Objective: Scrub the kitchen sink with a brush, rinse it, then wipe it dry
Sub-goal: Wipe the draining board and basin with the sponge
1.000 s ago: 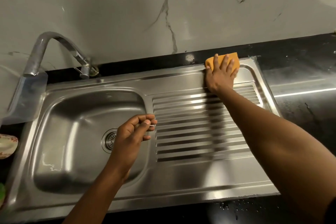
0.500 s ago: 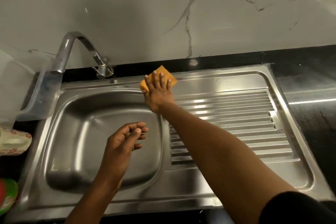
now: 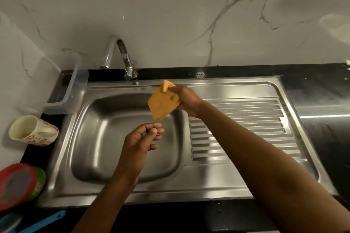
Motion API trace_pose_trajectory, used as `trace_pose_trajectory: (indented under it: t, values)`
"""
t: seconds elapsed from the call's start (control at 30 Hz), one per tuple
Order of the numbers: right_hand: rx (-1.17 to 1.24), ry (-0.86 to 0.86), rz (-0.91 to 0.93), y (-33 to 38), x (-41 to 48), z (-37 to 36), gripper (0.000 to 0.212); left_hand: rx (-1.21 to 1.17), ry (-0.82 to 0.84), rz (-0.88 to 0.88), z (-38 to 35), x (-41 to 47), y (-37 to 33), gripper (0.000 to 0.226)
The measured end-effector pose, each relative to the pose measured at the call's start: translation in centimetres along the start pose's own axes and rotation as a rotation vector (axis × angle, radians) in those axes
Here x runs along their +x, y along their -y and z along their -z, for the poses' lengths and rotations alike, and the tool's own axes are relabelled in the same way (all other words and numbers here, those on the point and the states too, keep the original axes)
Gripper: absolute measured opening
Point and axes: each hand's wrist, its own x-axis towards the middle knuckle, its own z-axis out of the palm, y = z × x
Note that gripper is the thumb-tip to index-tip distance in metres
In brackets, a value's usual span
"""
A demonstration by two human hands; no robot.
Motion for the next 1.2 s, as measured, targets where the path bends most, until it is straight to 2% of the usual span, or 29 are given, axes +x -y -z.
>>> trace_pose_trajectory:
  t: [0.13,0.23,0.33,0.4,0.5,0.6,0.67,0.8,1.0,1.07,1.2]
  values:
    - [-0.058,-0.123,0.064,0.9,-3.4,4.3,0.019,-0.024,-0.003,0.008,0.3,-0.5,0.6,0.022]
    - [-0.082,-0.285,0.064,0.0,-4.3,8.3,0.021,-0.054,-0.016,0.000,-0.3,-1.1,1.2,0.021]
    - [-0.288,-0.460,0.065,-2.0,-4.1,10.5,0.043,-0.065,-0.045,-0.002,-0.9,-1.3,1.6,0.019]
    - [-0.640,-0.516,0.076,-3.2,-3.6,11.0,0.062,-0.096,-0.080,0.019,-1.2,-1.5,1.8,0.018]
    - [-1.092,-0.422,0.022,-4.7,-2.9,10.3,0.075,-0.122,-0.105,0.036,-1.5,-2.0,2.4,0.018]
    - [-1.320,-0.337,-0.074,-6.7,-2.6,9.2,0.102,-0.151,-0.129,0.058,-1.5,-2.5,3.1,0.025]
    - [-1.330,-0.403,-0.069,-7.9,-2.7,8.5,0.109,-0.168,-0.153,0.071,-1.1,-2.8,3.6,0.034]
    - [-1.232,-0.596,-0.033,-9.5,-3.0,7.5,0.101,-0.182,-0.181,0.082,0.8,-2.7,4.5,0.034]
    - [-1.179,-0.820,-0.073,-10.2,-0.7,5.3,0.068,-0.155,-0.173,0.090,4.7,-0.7,5.1,0.035]
    - [-1.150,-0.863,-0.085,-9.8,0.3,3.6,0.063,-0.146,-0.156,0.087,6.1,0.1,5.2,0.033]
    - [-1.163,-0.842,-0.037,-9.1,3.6,-1.3,0.061,-0.132,-0.128,0.085,8.7,1.7,5.4,0.032]
